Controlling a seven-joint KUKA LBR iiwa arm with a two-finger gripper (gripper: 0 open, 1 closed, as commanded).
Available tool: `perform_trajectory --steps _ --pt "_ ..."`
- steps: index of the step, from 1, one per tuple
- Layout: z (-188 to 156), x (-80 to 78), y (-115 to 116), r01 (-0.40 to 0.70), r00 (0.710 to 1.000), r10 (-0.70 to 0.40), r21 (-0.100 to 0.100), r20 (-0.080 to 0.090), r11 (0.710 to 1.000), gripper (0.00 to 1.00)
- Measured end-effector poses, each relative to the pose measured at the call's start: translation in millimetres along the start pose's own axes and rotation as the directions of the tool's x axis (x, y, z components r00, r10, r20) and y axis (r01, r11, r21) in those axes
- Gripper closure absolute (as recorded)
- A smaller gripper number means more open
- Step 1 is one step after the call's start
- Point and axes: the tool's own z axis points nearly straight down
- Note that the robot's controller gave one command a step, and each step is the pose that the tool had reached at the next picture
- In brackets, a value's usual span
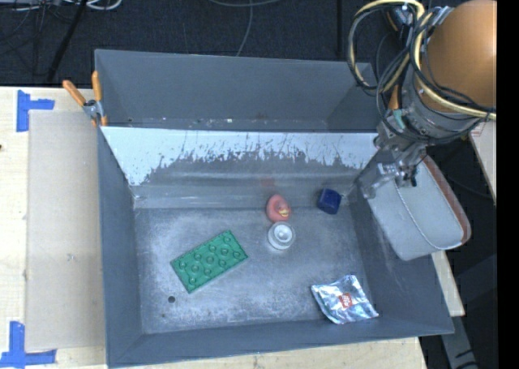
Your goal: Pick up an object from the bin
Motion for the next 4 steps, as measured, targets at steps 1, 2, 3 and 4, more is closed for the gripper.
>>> perform_trajectory --steps 1,2,3,4 --pt "5.1 0.7 1.5 -0.004 1.0 0.004 -0.009 0.004 1.0 1.0" --pt "5.1 0.3 1.4 -0.004 1.0 0.004 -0.009 0.004 1.0 1.0" --pt "5.1 0.6 1.4 -0.006 1.0 0.006 -0.009 0.004 1.0 1.0" --pt "5.1 0.5 1.4 -0.006 1.0 0.006 -0.009 0.004 1.0 1.0"
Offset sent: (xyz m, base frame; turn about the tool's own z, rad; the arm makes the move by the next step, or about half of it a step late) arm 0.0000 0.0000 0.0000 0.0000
